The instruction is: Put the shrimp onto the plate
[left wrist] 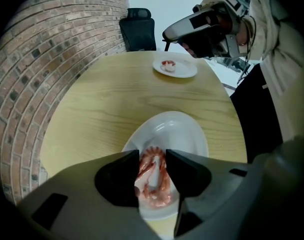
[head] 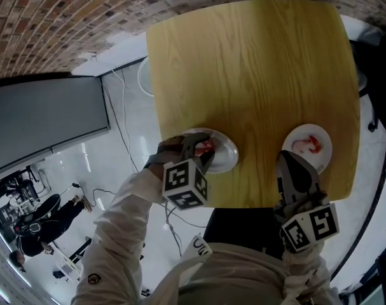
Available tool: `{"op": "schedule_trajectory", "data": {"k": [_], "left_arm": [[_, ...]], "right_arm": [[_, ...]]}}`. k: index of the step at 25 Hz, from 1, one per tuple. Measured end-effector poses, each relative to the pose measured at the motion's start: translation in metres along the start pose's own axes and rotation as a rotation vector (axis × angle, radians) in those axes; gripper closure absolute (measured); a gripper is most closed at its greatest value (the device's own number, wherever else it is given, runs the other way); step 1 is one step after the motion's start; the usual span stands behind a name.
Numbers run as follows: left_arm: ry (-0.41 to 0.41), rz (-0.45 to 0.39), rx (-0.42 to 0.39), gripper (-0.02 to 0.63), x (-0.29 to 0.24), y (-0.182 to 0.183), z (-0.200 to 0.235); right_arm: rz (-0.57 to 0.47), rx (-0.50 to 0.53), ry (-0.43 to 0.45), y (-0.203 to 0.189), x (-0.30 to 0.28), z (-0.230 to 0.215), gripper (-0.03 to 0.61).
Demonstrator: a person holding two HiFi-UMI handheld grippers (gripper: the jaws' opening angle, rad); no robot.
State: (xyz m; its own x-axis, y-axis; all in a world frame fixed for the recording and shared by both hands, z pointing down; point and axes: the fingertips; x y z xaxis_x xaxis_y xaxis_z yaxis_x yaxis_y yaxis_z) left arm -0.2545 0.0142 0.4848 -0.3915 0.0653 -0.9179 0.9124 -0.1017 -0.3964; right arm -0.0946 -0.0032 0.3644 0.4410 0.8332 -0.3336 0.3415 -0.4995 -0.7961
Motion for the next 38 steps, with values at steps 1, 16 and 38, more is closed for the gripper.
{"op": "schedule_trajectory", "data": {"k": [1, 16, 38], "left_arm": [[-0.001, 0.0, 0.002, 0.457, -0.001, 0.0, 0.0], [0.013, -0.036, 0.014, 0.457, 0.002, 0.009, 0.003], [0.009, -0.011, 0.068, 0.462, -0.001, 0.012, 0.001]], "right_arm": [[-0.001, -0.003, -0.001, 0.0, 0.0, -0.001, 0.555], [-0.001, -0.014, -0.006, 0.0, 0.003, -0.004, 0.554], [-0.009, -0.035, -0.014, 0.001, 0.019, -0.017, 0.554]]}}
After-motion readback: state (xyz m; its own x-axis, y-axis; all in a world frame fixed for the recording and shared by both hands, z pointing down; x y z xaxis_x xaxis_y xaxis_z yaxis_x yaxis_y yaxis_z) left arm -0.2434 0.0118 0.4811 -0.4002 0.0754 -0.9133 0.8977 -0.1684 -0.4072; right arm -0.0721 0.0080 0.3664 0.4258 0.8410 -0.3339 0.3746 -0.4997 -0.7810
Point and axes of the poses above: the fingertips, and each gripper's own axes: x backward along the fingers, z to its left, y out of its top, and after that the axes turned 8 degrees about -z, right-handed
